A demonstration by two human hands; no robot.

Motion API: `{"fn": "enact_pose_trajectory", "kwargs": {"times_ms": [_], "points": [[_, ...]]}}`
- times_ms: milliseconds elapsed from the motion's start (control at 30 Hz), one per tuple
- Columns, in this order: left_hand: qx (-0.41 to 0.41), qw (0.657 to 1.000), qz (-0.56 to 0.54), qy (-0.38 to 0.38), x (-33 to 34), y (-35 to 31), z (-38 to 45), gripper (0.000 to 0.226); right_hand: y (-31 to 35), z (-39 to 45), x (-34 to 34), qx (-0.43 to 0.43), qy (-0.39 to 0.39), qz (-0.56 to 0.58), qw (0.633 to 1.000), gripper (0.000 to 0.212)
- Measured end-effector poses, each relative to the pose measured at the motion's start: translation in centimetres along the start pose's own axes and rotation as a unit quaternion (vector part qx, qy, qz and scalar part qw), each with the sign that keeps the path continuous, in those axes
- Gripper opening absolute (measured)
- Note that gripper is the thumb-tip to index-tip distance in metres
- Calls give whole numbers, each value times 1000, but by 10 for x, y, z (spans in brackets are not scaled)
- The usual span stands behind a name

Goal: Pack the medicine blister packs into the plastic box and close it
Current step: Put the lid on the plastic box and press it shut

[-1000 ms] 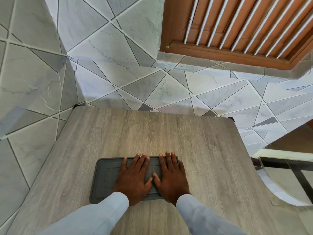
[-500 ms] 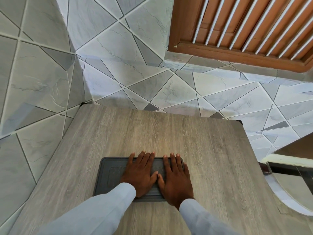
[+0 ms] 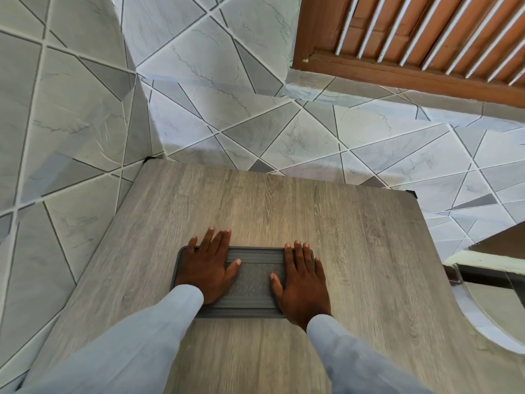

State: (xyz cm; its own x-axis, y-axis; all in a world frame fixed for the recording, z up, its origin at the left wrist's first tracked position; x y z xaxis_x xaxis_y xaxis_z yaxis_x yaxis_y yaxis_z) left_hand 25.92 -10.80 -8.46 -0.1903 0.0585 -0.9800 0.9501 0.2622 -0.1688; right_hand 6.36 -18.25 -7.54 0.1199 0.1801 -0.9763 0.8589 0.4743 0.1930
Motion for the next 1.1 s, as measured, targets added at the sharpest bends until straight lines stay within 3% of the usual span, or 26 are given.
{"fn": "enact_pose_trajectory", "kwargs": {"times_ms": [333, 533, 767, 933, 1100], "points": [[-167, 985, -35, -19, 0, 48, -45, 88, -3, -2, -1, 30, -29, -2, 999, 78], [-94, 994, -32, -49, 2, 36, -61, 89, -10, -7, -6, 82, -54, 6, 995, 81], [-85, 994, 42, -52, -1, 35, -58, 82, -8, -6, -6, 76, -59, -4, 995, 78], [39, 999, 10, -33, 7, -39, -40, 76, -8, -8, -6, 53, -58, -9, 997, 73], [64, 998, 2, -19, 14, -88, -21, 73, 2, -7, -9, -3, -61, -35, 998, 64]]}}
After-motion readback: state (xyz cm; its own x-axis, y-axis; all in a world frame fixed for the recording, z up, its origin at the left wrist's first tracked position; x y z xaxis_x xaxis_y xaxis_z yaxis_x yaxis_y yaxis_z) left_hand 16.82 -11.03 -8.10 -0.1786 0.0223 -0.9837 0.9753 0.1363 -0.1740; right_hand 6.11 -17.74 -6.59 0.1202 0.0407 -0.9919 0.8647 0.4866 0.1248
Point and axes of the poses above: each hand's wrist, its own z-axis towards the middle knuckle, its own x-axis out of the palm, y = z × x, the point moved 7 cm from there along z, towards the middle knuckle, and after that the axes turned 5 degrees about x, right-handed, at the moved point
